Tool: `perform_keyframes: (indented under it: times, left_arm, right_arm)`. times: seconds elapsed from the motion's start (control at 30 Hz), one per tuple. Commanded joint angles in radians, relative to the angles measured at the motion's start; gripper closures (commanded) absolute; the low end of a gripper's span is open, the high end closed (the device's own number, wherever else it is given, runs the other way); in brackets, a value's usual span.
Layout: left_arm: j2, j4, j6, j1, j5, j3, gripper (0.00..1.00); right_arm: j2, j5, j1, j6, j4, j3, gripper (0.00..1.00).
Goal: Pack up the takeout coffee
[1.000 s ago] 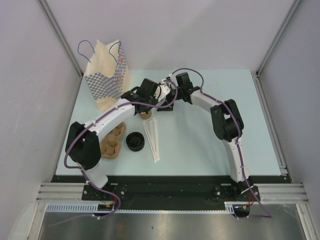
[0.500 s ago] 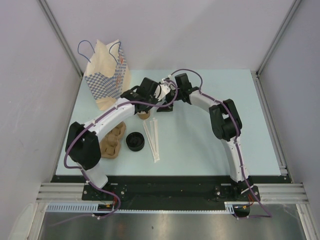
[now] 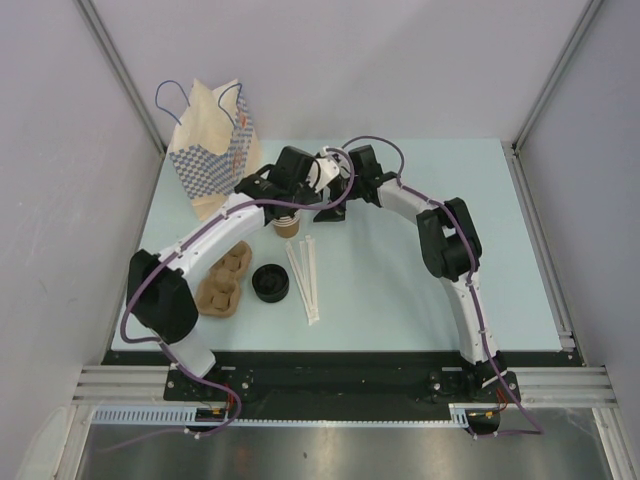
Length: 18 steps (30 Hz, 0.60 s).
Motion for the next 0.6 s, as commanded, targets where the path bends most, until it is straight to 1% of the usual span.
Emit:
perform_keyframes:
  times: [0.0, 0.23, 0.43, 0.57]
  left_arm:
    - [-0.066, 0.026, 0.067, -0.008, -0.058, 0.073, 1.0]
    - [-0.073, -0.031, 0.073, -0.011, -0.044, 0.194, 1.0]
    - [-0.089, -0.06, 0.09, -0.025, -0.024, 0.205, 1.0]
    - [-0.099, -0.071, 0.107, -0.063, 0.0, 0.231, 1.0]
  right_arm:
    - [0.006, 0.011, 0.005, -0.016, -0.005, 0.039, 0.02]
    - [-0.006, 0.0, 0.003, -0.013, 0.0, 0.057, 0.0]
    - [-0.051, -0.011, -0.005, -0.019, 0.008, 0.054, 0.0]
    - [-0.091, -0.024, -0.017, -0.02, 0.006, 0.03, 0.0]
